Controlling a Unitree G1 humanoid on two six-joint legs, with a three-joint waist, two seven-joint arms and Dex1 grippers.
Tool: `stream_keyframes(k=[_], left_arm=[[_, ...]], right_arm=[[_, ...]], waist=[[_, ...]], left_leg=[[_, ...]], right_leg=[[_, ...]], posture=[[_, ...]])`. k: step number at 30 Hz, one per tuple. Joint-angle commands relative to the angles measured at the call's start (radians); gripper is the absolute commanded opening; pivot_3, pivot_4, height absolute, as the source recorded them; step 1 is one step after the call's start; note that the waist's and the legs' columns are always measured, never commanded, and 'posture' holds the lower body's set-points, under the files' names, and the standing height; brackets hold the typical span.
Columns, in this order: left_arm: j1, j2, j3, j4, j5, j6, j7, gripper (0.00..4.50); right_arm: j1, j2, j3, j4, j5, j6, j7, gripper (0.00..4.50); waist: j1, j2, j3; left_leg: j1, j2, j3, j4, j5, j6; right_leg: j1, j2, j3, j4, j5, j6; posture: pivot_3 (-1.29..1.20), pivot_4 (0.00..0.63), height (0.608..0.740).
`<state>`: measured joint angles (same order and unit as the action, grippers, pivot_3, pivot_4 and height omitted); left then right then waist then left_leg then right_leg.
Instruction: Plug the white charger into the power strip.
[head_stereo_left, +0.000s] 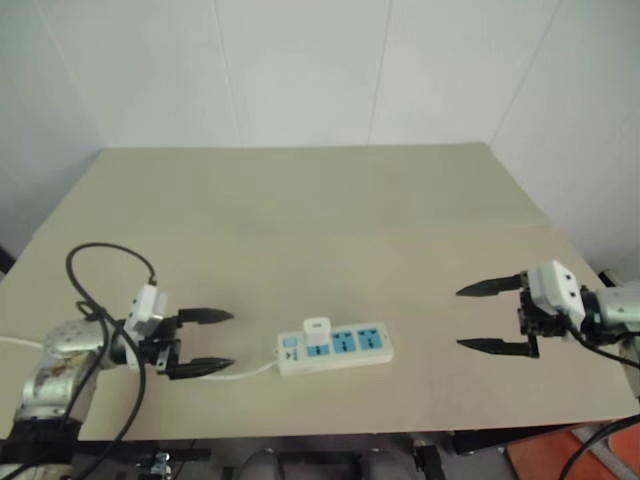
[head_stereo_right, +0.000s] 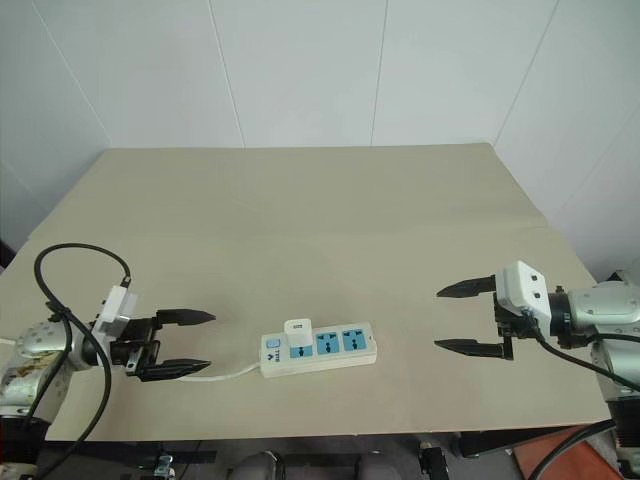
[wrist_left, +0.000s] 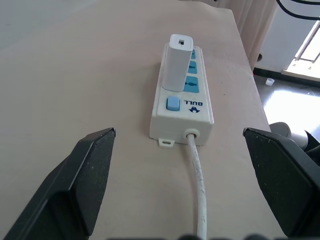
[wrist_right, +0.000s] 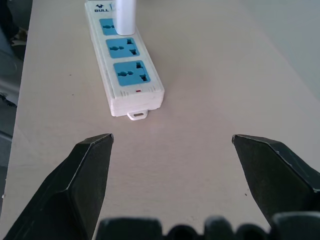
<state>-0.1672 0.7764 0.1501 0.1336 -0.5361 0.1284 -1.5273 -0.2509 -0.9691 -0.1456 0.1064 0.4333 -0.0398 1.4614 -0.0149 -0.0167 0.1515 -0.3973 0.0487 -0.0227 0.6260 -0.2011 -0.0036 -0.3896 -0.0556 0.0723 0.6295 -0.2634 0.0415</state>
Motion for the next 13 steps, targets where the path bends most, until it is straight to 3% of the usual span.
stream_keyframes(k=[1,13], left_arm=[[-0.023,0.001,-0.001,0.007,0.003,-0.018,-0.007,4.46],[-0.058,-0.002,-0.012,0.042,0.01,-0.026,-0.02,4.46]], right_arm=[[0.006,-0.023,-0.043,-0.031,0.01,0.0,-0.005,4.5],[0.04,-0.023,-0.053,-0.062,0.011,0.005,-0.023,4.5]], waist=[[0.0,0.0,0.0],[0.001,0.0,0.0]], left_leg=[[0.0,0.0,0.0,0.0,0.0,0.0],[0.0,0.0,0.0,0.0,0.0,0.0]], right_leg=[[0.0,0.0,0.0,0.0,0.0,0.0],[0.0,0.0,0.0,0.0,0.0,0.0]], posture=[[0.0,0.15,0.74],[0.0,0.15,0.74]])
